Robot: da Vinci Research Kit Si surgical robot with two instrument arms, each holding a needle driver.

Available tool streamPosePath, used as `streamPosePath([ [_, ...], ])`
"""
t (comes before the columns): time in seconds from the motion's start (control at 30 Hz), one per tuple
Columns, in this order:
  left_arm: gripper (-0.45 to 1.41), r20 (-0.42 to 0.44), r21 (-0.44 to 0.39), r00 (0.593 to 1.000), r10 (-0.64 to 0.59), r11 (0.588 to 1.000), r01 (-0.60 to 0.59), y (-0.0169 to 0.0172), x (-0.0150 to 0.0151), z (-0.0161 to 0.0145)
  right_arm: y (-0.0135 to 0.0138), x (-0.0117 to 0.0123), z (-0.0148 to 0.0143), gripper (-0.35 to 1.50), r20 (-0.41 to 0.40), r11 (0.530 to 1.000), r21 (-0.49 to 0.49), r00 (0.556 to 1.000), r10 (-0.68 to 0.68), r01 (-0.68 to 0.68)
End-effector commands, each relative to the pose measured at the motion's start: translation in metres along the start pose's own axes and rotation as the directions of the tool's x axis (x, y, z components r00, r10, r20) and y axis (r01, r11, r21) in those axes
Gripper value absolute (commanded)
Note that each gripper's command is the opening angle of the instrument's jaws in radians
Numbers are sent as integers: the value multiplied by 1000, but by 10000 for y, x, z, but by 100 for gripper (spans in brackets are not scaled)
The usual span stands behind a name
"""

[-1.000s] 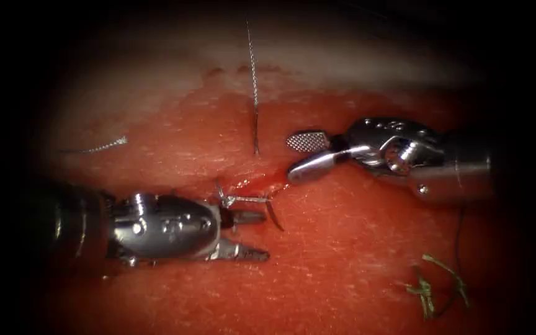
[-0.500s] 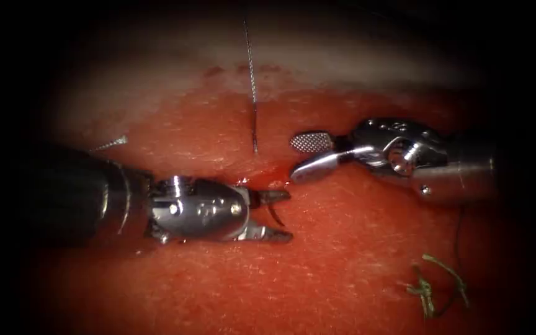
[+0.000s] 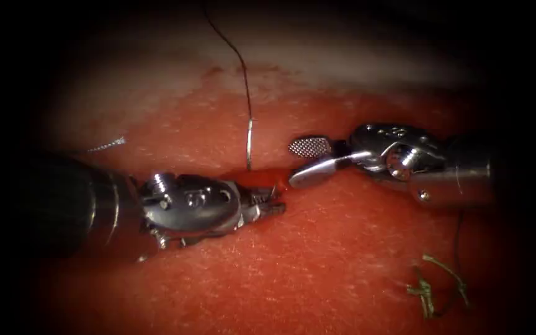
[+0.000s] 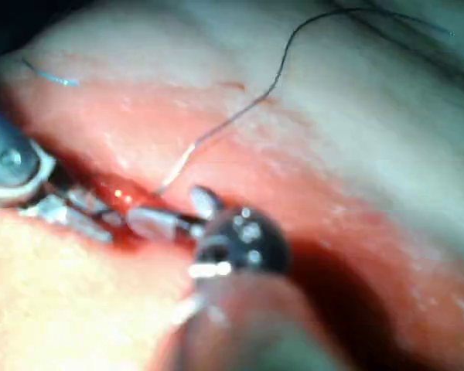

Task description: Wound Closure

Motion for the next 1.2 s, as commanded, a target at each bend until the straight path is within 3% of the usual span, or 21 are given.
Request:
streamPosePath([
  [0.03, -35, -13, -38, 999, -43, 998, 43, 10, 2, 4, 1, -4, 7, 115, 1, 1000, 3, 1000, 0, 0],
  [0.1, -35, -32, -71, 994, -106, 992, 104, 16, 9, -1, 1, -5, 7, 115, 1, 1000, 3, 1000, 0, 0],
  [0.17, -35, -35, -163, 966, -258, 955, 249, 23, 14, -7, 0, -6, 6, 115, 1, 1000, 3, 1000, 0, 0],
  [0.37, -35, -5, -322, 889, -457, 843, 432, 30, 26, -30, 0, -7, 3, 115, 2, 1000, 6, 1000, -1, 1],
  [0.5, -35, 26, -379, 886, -463, 816, 437, 37, 40, -49, 1, -7, 0, 115, 4, 1000, 8, 1000, -2, 2],
  [0.57, -35, 14, -398, 916, -401, 838, 373, 43, 49, -57, 1, -7, 0, 115, 4, 1000, 8, 1000, -2, 2],
  [0.6, -35, -34, -406, 957, -290, 878, 252, 45, 55, -60, 1, -7, 0, 115, 4, 1000, 8, 1000, -2, 2],
  [0.63, -35, -84, -377, 988, -131, 922, 90, 47, 58, -63, 1, -8, 0, 115, 4, 1000, 8, 1000, -2, 2],
  [0.7, -35, -95, -332, 995, -13, 943, -19, 47, 61, -65, 1, -8, -1, 115, 4, 1000, 9, 1000, -2, 2],
  [0.73, -35, -103, -277, 990, 96, 953, -121, 48, 64, -68, 2, -8, -2, 115, 5, 1000, 9, 1000, -3, 3],
  [0.87, -35, -156, -122, 940, 303, 939, -323, 40, 81, -78, 2, -8, -3, 111, 2, 1000, 11, 1000, -2, 2],
  [1.0, -35, -138, 43, 878, 457, 889, -456, 30, 103, -99, -1, -11, -8, 99, -10, 999, 27, 1000, 23, -23],
  [1.07, -35, -150, 103, 865, 480, 877, -469, 25, 113, -110, -5, -11, -12, 96, -8, 999, 29, 999, 32, -31],
  [1.2, -35, -164, 182, 846, 507, 859, -479, 21, 122, -123, -23, 0, -18, 113, -7, 997, 34, 997, 74, -74],
])
